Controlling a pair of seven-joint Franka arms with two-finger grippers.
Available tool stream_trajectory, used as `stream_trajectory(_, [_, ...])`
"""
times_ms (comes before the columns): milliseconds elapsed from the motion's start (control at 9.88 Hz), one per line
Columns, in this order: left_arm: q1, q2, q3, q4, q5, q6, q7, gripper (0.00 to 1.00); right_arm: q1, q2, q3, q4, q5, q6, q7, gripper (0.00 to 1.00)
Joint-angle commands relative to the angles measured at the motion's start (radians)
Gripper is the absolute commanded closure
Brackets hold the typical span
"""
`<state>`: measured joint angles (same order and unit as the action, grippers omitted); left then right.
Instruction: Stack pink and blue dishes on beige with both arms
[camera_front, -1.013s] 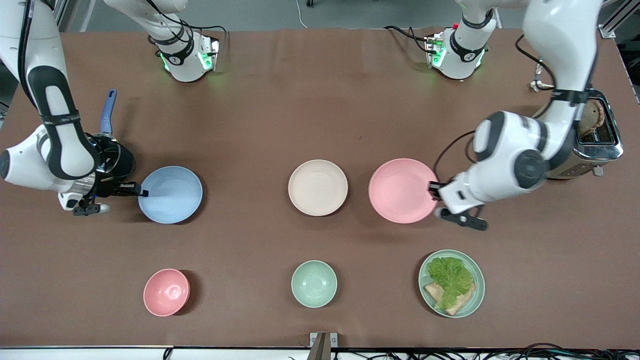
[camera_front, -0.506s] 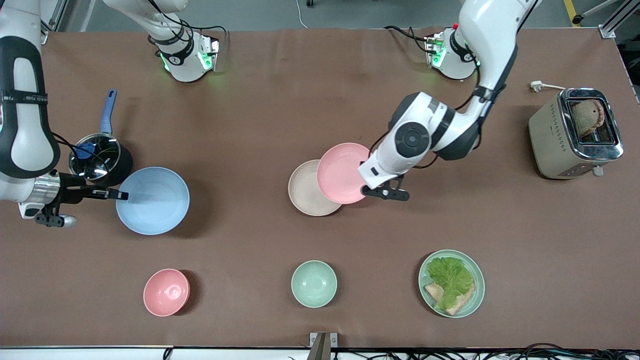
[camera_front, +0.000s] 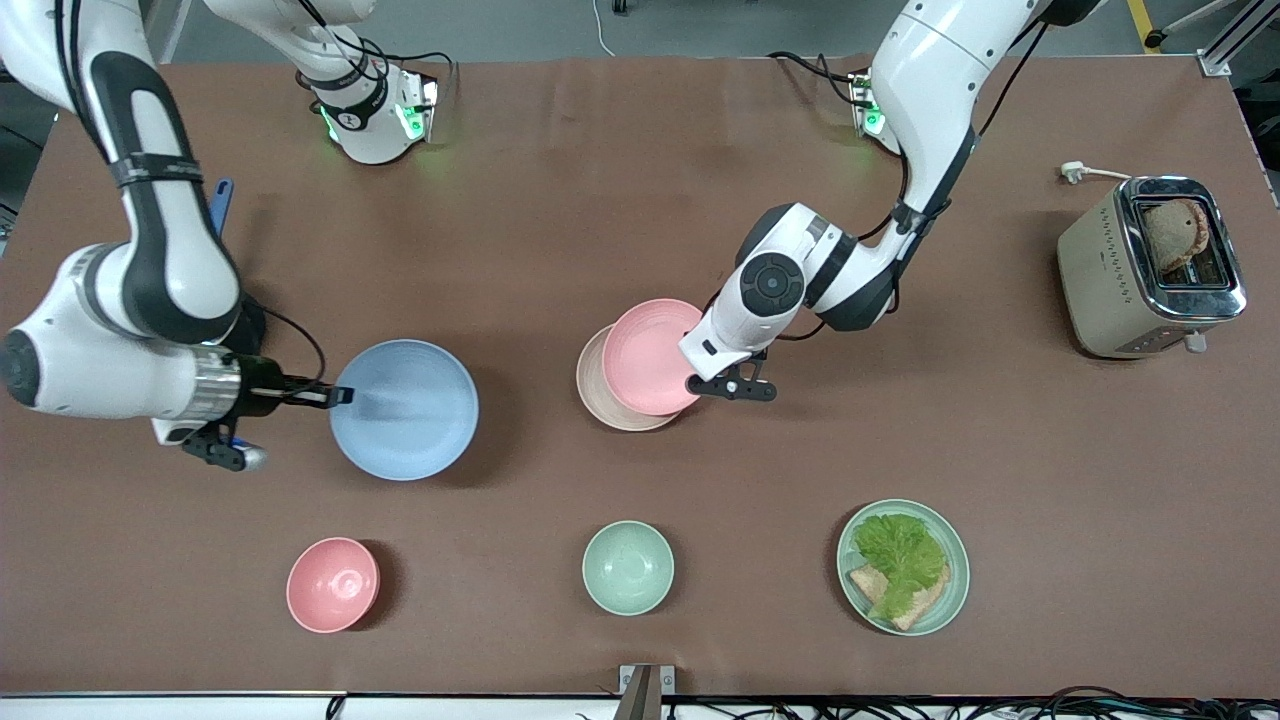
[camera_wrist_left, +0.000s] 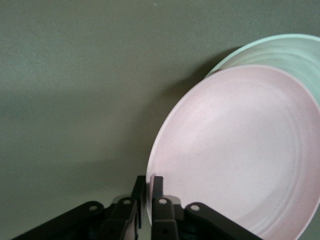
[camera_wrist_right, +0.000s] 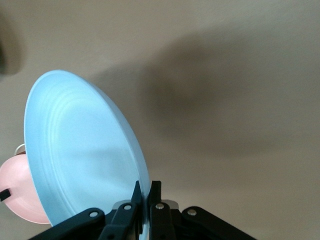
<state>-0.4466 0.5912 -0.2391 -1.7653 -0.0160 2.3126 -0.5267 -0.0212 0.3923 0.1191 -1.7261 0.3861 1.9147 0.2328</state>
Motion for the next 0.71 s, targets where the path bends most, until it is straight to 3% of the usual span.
stream_trajectory(0, [0.000,0.013,0.011,0.024,0.022,0.008,-0.056,0.20,-0.013,-0.038,0.121,-0.024,-0.030,0.018,0.165,1.00])
stream_trajectory(101, [0.018,-0.023,0.018,0.041,0.024,-0.008,-0.044,0.00,-0.011,-0.056,0.175,-0.058,-0.045,0.044,0.227,1.00])
stream_trajectory(405, [0.161,-0.150,0.018,0.119,0.025,-0.158,-0.021,0.00,-0.011,-0.090,0.368,-0.243,-0.047,0.290,0.366,0.99])
stream_trajectory(608, [0.250,-0.197,0.023,0.269,0.028,-0.382,0.042,0.00,0.003,-0.081,0.462,-0.308,-0.047,0.429,0.414,0.98])
